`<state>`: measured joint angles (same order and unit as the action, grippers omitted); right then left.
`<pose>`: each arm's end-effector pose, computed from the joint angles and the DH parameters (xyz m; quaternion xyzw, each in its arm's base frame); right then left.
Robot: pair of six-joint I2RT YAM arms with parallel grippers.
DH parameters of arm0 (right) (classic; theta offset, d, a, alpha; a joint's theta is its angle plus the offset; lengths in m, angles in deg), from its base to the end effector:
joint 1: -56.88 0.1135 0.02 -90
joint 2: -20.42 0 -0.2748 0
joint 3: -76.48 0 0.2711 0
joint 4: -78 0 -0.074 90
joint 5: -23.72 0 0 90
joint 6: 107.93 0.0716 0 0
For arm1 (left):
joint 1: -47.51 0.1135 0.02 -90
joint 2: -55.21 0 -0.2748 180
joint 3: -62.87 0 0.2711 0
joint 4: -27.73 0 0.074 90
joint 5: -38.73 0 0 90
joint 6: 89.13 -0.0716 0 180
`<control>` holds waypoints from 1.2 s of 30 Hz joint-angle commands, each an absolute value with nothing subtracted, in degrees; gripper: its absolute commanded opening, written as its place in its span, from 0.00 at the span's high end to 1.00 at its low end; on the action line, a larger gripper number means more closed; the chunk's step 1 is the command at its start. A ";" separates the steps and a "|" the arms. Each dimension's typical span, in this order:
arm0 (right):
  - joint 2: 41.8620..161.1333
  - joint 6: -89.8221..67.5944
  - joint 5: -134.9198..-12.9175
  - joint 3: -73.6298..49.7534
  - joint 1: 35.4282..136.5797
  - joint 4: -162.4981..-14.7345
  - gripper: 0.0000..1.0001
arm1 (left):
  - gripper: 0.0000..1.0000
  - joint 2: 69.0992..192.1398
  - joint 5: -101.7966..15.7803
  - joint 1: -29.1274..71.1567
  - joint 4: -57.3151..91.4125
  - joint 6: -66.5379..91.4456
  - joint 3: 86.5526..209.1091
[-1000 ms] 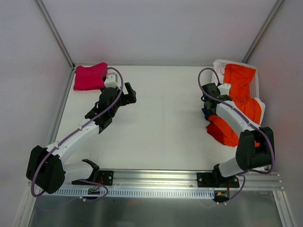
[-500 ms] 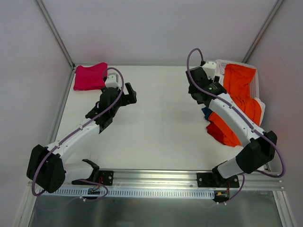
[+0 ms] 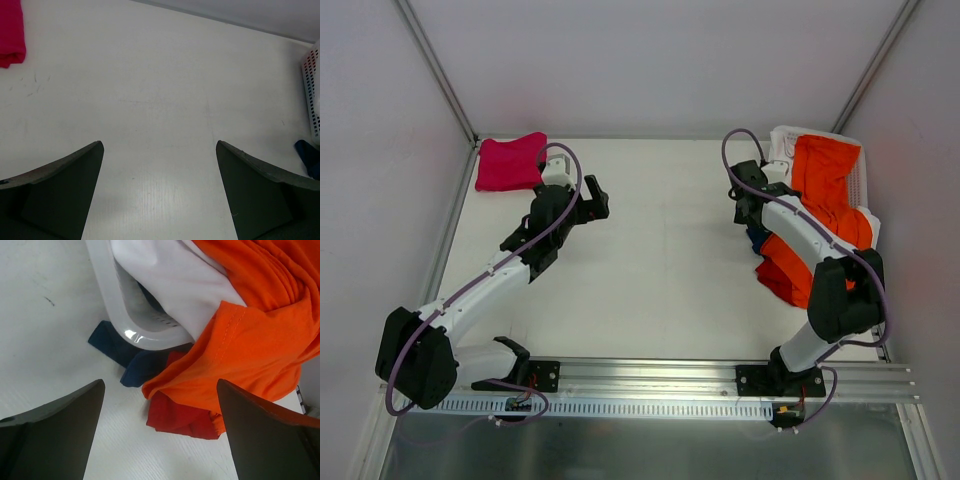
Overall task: Fold and stack the t-shirts
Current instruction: Grab crumpled tshirt from bin with the right arm
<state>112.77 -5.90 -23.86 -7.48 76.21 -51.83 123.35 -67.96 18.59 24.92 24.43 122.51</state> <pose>0.3610 0.0755 0.2403 0.0407 0.9018 -0.2670 0.3373 0.2950 -0.1395 0.3005 -0.0561 0.7686 -0.1767 0.6123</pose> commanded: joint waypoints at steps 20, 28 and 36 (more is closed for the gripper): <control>111.82 -5.89 -23.91 -4.16 68.48 -55.02 0.66 | 0.03 123.42 -68.50 17.98 25.84 24.52 122.33; 110.25 -4.66 -23.57 -4.60 69.35 -53.53 0.93 | 0.03 124.38 -68.23 17.98 25.93 24.60 122.68; 105.32 -5.54 -24.79 -10.38 76.72 -49.93 1.00 | 0.03 125.00 -67.88 18.07 25.93 24.78 123.03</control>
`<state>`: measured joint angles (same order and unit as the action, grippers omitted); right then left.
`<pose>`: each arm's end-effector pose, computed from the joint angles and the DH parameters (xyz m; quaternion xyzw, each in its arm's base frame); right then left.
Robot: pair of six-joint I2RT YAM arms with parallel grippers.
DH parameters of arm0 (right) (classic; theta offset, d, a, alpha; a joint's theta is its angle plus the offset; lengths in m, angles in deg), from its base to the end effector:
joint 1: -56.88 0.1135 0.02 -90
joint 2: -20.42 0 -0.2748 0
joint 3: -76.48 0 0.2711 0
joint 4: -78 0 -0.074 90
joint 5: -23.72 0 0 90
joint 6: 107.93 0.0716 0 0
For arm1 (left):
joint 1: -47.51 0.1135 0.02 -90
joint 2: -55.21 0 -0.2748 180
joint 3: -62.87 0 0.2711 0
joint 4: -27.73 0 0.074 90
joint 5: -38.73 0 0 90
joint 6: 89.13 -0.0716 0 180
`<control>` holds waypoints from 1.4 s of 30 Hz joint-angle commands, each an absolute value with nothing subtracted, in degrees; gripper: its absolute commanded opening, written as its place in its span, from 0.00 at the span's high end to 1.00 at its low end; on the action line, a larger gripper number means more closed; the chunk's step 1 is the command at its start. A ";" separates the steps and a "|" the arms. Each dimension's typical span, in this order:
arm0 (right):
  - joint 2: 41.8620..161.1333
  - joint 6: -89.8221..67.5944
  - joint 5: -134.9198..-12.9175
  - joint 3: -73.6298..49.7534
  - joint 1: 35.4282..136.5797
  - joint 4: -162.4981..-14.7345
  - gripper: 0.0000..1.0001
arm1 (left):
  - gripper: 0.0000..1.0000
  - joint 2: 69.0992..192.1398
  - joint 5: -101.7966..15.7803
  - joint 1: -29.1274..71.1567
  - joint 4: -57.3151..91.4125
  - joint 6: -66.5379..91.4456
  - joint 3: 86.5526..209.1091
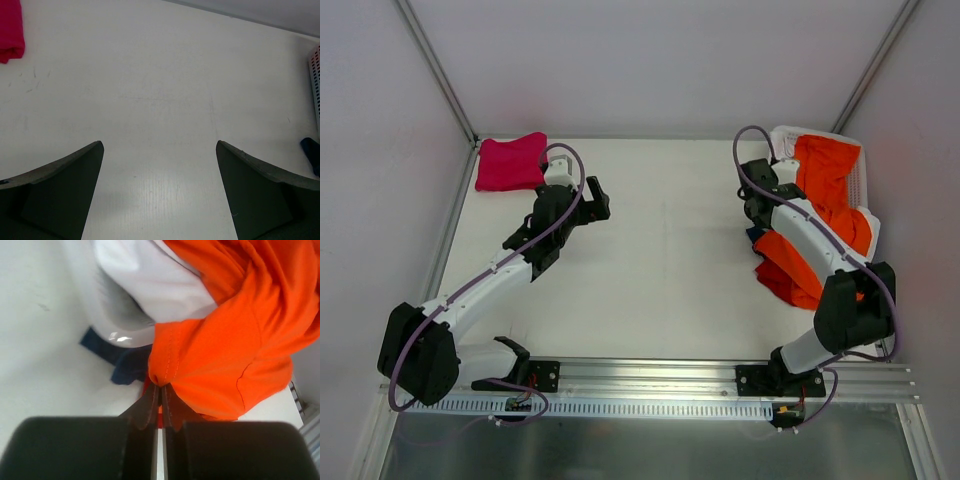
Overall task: Fold and stack the t-shirts
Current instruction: Grab crumpled tshirt from bin with the right arm, then move the tshirt to the center of the board
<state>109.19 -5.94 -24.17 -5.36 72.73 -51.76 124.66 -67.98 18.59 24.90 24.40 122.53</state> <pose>0.3519 0.0500 0.2487 0.0713 0.8981 -0.2711 0.3389 0.2986 -0.1415 0.2936 -0.0544 0.7757 -0.1716 0.6049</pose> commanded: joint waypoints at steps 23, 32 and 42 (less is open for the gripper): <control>147.86 -4.48 -47.64 -60.32 121.37 -40.34 1.00 | 0.01 113.75 -89.93 18.07 21.54 17.14 124.79; 134.08 -20.63 -57.74 -43.03 134.03 -53.06 1.00 | 0.01 114.81 -96.73 20.00 21.80 12.64 128.83; 108.68 -24.43 -61.78 -11.81 138.35 -50.82 0.99 | 0.01 120.31 -73.97 29.84 17.15 21.09 134.10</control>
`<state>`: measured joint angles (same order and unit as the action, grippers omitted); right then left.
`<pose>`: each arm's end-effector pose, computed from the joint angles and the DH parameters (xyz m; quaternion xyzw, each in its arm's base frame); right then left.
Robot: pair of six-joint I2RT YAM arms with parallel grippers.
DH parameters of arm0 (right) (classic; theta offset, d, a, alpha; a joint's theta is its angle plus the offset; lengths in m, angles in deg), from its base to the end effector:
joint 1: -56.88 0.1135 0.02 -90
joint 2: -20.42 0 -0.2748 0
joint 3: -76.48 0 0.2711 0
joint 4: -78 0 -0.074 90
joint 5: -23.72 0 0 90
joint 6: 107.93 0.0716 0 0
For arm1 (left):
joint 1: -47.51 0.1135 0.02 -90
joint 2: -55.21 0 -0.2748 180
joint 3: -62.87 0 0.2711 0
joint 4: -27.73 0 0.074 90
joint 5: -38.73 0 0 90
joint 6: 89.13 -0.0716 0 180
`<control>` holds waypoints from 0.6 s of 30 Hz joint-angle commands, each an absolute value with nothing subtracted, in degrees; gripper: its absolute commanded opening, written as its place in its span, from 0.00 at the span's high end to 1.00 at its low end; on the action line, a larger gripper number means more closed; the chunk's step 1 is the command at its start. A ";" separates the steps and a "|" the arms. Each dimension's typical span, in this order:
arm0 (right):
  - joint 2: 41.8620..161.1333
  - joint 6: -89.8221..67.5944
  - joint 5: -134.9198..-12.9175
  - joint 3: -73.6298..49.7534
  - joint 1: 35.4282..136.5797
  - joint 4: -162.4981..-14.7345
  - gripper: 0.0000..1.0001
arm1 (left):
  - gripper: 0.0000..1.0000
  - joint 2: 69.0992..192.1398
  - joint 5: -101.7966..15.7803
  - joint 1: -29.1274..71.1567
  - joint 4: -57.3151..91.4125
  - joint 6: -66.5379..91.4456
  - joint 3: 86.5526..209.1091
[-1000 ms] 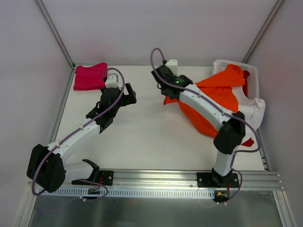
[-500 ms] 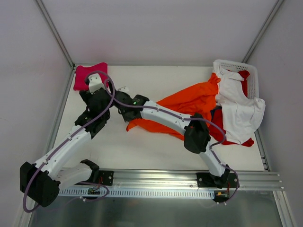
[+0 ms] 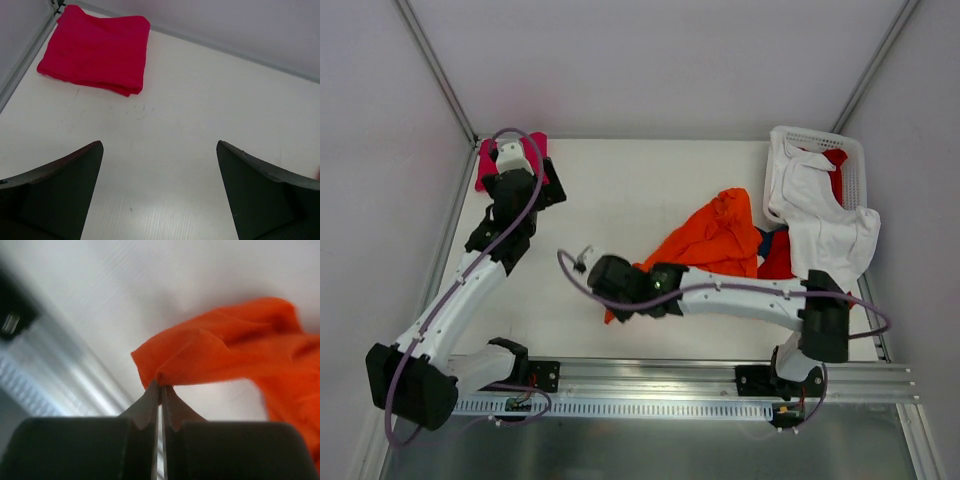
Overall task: Fold and stack the t-shirts
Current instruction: Move the tshirt to the center of the board
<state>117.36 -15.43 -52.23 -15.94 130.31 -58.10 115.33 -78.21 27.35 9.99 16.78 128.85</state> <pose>0.1361 0.3963 0.2576 -0.5030 0.7809 0.1266 0.3481 0.2812 -0.0687 0.3511 -0.1187 0.7601 -0.0177 0.6387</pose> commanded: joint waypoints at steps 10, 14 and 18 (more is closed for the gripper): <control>80.14 -12.05 -58.46 -7.41 144.33 -29.56 0.99 | 0.01 128.77 -55.96 36.97 14.24 30.05 138.94; 69.22 -4.50 -51.80 -9.33 144.68 -17.17 0.99 | 0.01 131.85 -44.91 36.97 14.77 34.17 137.63; 62.88 5.43 -39.04 -14.52 144.68 -3.53 1.00 | 0.01 135.54 -34.84 33.56 17.58 38.49 135.25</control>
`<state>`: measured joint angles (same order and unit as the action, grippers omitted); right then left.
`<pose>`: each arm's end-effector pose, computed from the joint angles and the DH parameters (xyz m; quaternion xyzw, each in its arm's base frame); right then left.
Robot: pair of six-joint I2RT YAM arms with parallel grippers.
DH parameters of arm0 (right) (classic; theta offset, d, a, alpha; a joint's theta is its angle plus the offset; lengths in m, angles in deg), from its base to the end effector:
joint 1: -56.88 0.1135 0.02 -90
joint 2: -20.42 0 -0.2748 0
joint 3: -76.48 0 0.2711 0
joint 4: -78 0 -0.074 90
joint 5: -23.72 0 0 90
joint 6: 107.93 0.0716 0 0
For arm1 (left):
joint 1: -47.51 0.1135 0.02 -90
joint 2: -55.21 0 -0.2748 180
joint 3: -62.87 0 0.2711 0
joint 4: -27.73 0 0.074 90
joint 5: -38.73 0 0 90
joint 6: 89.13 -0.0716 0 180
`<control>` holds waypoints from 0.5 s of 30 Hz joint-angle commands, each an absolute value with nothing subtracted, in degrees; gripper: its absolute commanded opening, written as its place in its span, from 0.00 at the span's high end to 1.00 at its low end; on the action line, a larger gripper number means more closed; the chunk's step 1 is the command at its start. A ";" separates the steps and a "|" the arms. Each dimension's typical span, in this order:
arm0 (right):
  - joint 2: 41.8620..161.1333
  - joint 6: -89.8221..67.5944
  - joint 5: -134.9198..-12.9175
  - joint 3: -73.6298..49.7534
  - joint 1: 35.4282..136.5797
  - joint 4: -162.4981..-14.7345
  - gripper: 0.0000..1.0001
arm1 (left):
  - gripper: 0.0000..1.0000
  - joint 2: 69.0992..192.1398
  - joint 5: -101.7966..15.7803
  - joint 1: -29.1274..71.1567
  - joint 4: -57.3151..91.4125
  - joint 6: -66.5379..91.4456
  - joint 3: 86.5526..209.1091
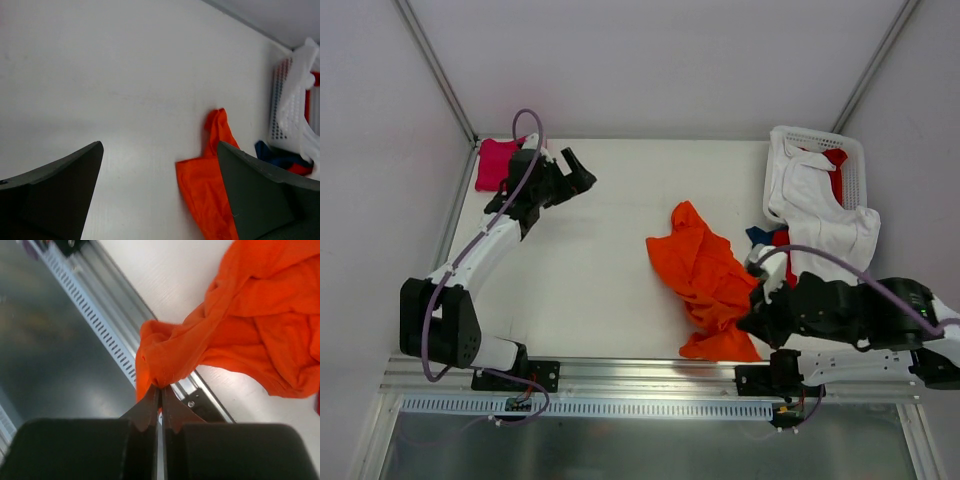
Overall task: Fold and stack the t-shirts
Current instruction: Move the tshirt to the center of the board
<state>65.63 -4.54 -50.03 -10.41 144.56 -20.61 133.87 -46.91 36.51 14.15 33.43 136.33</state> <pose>0.0256 0.1378 0.3976 -0.4933 0.7506 0.2434 0.3661 0.3657 -0.0766 0.3116 -0.1302 0.8022 -0.2446 0.5288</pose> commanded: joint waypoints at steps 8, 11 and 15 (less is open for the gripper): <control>66.02 0.97 -36.92 -10.58 144.68 -6.15 0.99 | 0.01 144.40 -32.02 19.49 17.76 42.09 134.99; 66.65 -1.22 -37.36 -9.87 144.68 -8.87 0.99 | 0.03 147.40 -29.39 16.85 18.98 45.78 134.73; 65.24 -1.93 -36.40 -8.56 144.68 -10.99 0.99 | 0.07 148.20 -30.09 14.12 19.16 47.28 133.67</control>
<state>67.18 -0.21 -38.64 -8.64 144.56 -13.68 148.68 -31.76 15.35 16.92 43.92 134.34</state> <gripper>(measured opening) 0.015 0.940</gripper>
